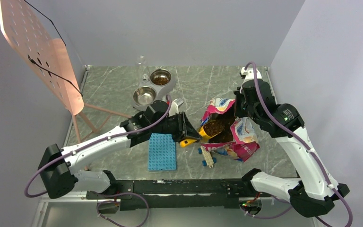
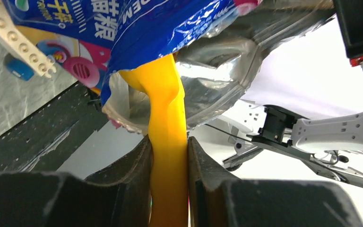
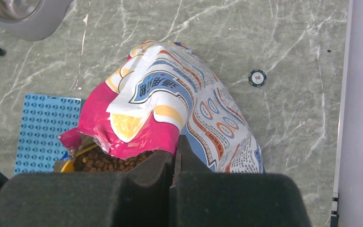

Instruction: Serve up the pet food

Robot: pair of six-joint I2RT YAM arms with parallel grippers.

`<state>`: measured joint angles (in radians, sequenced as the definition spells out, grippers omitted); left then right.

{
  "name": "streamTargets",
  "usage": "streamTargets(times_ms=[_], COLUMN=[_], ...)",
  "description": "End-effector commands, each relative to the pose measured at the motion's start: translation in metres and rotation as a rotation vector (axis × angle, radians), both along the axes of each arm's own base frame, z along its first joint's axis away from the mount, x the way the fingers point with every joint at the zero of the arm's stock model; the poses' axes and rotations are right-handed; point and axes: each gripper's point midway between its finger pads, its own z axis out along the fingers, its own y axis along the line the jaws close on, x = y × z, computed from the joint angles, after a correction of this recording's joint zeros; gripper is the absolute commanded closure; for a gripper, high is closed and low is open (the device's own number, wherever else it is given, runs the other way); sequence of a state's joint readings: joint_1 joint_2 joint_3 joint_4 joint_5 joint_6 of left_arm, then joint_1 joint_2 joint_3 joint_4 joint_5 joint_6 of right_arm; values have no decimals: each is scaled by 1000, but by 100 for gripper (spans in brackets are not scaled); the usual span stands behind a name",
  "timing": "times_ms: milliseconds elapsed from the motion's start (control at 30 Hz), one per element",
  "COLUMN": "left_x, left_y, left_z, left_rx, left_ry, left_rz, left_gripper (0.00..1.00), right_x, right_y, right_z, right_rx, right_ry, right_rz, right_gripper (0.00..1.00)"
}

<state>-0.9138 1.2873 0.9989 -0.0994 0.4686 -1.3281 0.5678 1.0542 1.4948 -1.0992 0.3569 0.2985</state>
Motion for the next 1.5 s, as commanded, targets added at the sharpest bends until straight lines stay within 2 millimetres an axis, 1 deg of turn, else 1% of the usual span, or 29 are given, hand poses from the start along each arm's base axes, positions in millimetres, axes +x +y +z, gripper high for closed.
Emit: streamTargets(times_ms=[0, 33, 67, 167, 200, 267, 333, 400, 433, 467, 500, 533, 567, 600, 667, 700, 733, 767, 800, 867, 933, 1033, 1133, 1167, 1233, 1300, 1400, 1433, 1467], left_x=[8, 8, 8, 5, 5, 6, 2, 0, 2, 7, 10, 7, 5, 0, -5, -1, 7, 10, 11, 5, 3, 7, 4, 2, 3, 9, 12, 12, 14], left_y=[17, 13, 9, -3, -2, 4, 11, 10, 8, 8, 9, 9, 6, 5, 16, 22, 26, 30, 31, 25, 25, 22, 25, 30, 35, 28, 4, 4, 10], left_z=[-9, -16, -17, 4, 8, 9, 6, 17, 26, 21, 9, -3, -5, 2, 12, 13, 9, -1, -5, 18, 28, 17, 21, 17, 16, 16, 17, 20, 27], left_rx=[112, 132, 120, -2, -18, 1, 34, 32, 39, 77, 119, 128, 89, 41, 39, 42, 48, 71, 80, 46, 67, 25, -44, -9, 16, -4, -16, 16, 42], left_ry=[19, 13, 9, -59, -84, -87, -5, 18, -2, -16, -8, 61, 93, 76, 48, 22, 9, 45, 84, 3, -50, -13, -22, -12, -33, -33, 14, -1, -46], left_rz=[81, 53, 31, 6, 7, 30, 52, 52, 49, 55, 57, 40, 34, 40, 91, 109, 120, 114, 102, 95, 98, 58, 58, 66, 86, 90, 15, 7, 33], left_gripper=[100, 100, 100, 100, 100, 100, 100, 100, 100, 100, 100, 100, 100, 100, 100, 100, 100, 100, 100, 100, 100, 100, 100, 100, 100, 100, 100, 100, 100], right_x=[12, 12, 12, 12, 12, 11, 11, 10, 11, 11, 12, 13, 13, 13, 12, 11, 10, 11, 11, 12, 14, 16, 17, 17, 16, 17, 19, 19, 19], right_y=[-4, -3, -3, -2, -2, -2, -1, -1, -1, -1, 0, 0, 1, 1, -1, -2, -3, -2, -1, 2, 3, 7, 7, 6, 3, 4, 6, 6, 6], right_z=[85, 85, 85, 87, 88, 88, 87, 86, 86, 85, 85, 85, 86, 87, 90, 90, 90, 88, 86, 84, 84, 84, 85, 86, 88, 85, 81, 81, 83], right_rx=[172, 174, 174, 180, 183, 190, 193, 192, 191, 190, 191, 191, 191, 191, 189, 188, 189, 189, 189, 184, 185, 196, 184, 181, 177, 177, 175, 175, 176], right_ry=[-301, -300, -299, -296, -298, -299, -294, -290, -290, -289, -290, -290, -289, -288, -292, -295, -296, -295, -291, -281, -278, -281, -278, -283, -291, -290, -281, -280, -281], right_rz=[-63, -61, -61, -56, -58, -62, -58, -57, -57, -57, -56, -56, -52, -50, -55, -61, -62, -61, -54, -46, -47, -34, -31, -36, -42, -42, -40, -39, -40], right_gripper=[100, 100, 100, 100, 100, 100, 100, 100, 100, 100, 100, 100, 100, 100, 100, 100, 100, 100, 100, 100, 100, 100, 100, 100, 100, 100, 100, 100, 100])
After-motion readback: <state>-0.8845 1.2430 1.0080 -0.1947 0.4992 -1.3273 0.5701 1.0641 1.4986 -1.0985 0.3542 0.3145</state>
